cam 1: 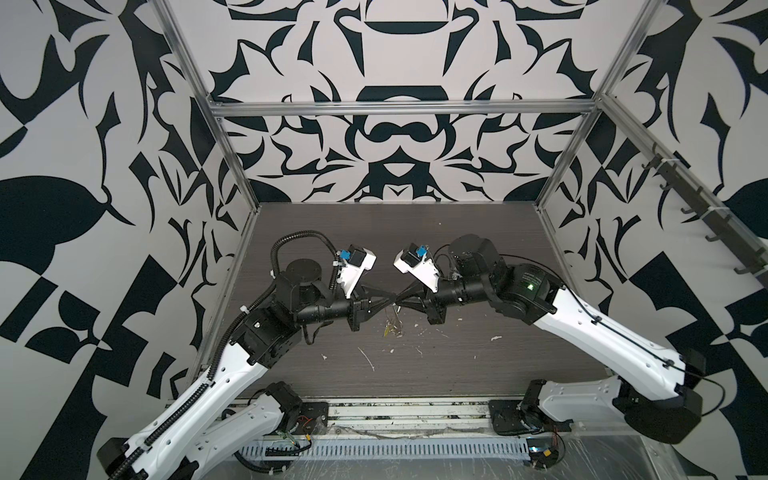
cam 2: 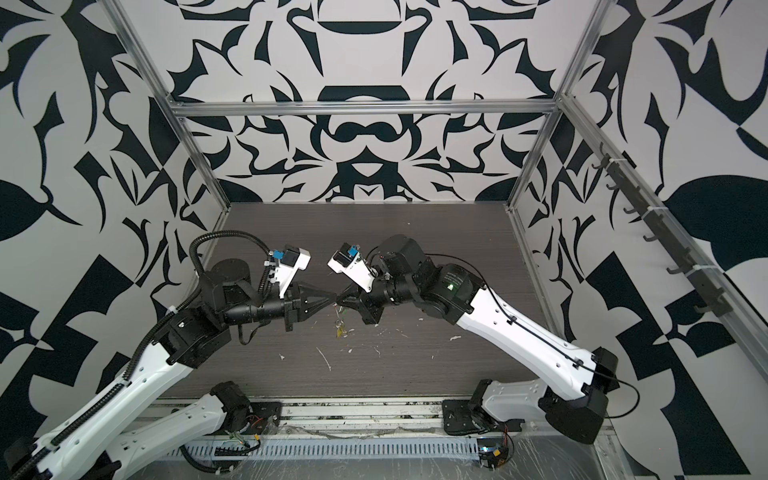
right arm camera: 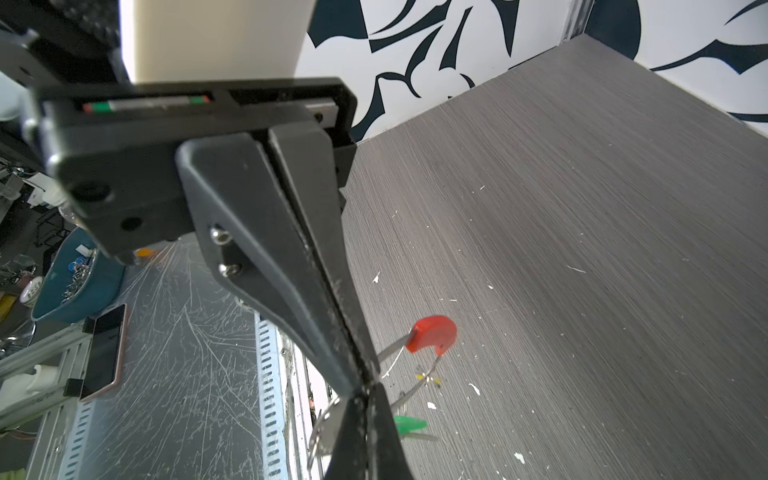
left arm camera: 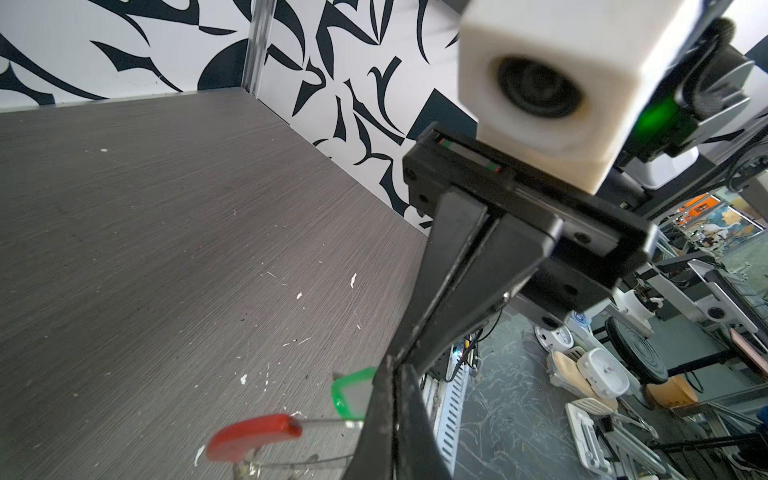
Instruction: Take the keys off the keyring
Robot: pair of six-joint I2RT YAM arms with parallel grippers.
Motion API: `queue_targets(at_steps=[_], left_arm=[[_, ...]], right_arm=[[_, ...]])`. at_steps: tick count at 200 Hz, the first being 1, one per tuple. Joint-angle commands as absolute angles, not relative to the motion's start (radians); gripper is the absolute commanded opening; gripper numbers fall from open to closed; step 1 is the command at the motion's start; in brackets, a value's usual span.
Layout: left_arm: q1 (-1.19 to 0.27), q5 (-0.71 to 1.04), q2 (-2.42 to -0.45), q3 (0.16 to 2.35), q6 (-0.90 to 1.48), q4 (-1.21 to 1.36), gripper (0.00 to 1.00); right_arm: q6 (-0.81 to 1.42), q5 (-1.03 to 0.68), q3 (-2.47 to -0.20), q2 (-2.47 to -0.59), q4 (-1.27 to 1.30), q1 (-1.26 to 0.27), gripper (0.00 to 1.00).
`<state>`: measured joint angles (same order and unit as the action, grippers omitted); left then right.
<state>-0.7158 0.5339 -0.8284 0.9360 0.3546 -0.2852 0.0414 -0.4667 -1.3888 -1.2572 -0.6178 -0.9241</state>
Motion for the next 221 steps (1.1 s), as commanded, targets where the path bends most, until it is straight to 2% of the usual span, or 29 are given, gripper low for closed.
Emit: queue_targets(at_steps=[1,19,28,78,118,126,156,188,221], left_arm=[[-0.716,0.527,-0.799,0.906,0.375,-0.236,0.00],[-0.716,0.525,-0.776,0.887,0.383,-0.202,0.00],[-0.716,0.524,-0.766,0.880,0.388,-0.190,0.00],[-0.716,0.496,-0.724,0.851,0.406,-0.130,0.00],[-0.716,0.495,-0.723,0.845,0.420,-0.102,0.00],[-0.716,0.497,-0.723,0.844,0.420,-0.098,0.00],[-0.716,0.484,-0.720,0.842,0.419,-0.100,0.00],[-0.716,0.457,-0.707,0.830,0.426,-0.081,0.00],[-0.716,0.400,-0.666,0.773,0.468,0.027,0.00]], right_arm=[[0.043,-0.481,-1.403,-1.214,-0.517,-0.930,0.02],[0.049,-0.476,-1.380,-1.197,-0.493,-0.930,0.14],[0.049,-0.474,-1.373,-1.191,-0.488,-0.931,0.18],[0.054,-0.475,-1.344,-1.173,-0.471,-0.930,0.23],[0.061,-0.492,-1.325,-1.177,-0.458,-0.932,0.34],[0.061,-0.492,-1.324,-1.182,-0.461,-0.931,0.34],[0.061,-0.480,-1.316,-1.175,-0.452,-0.931,0.20],[0.061,-0.482,-1.314,-1.172,-0.449,-0.932,0.00],[0.082,-0.494,-1.279,-1.171,-0.392,-0.938,0.00]])
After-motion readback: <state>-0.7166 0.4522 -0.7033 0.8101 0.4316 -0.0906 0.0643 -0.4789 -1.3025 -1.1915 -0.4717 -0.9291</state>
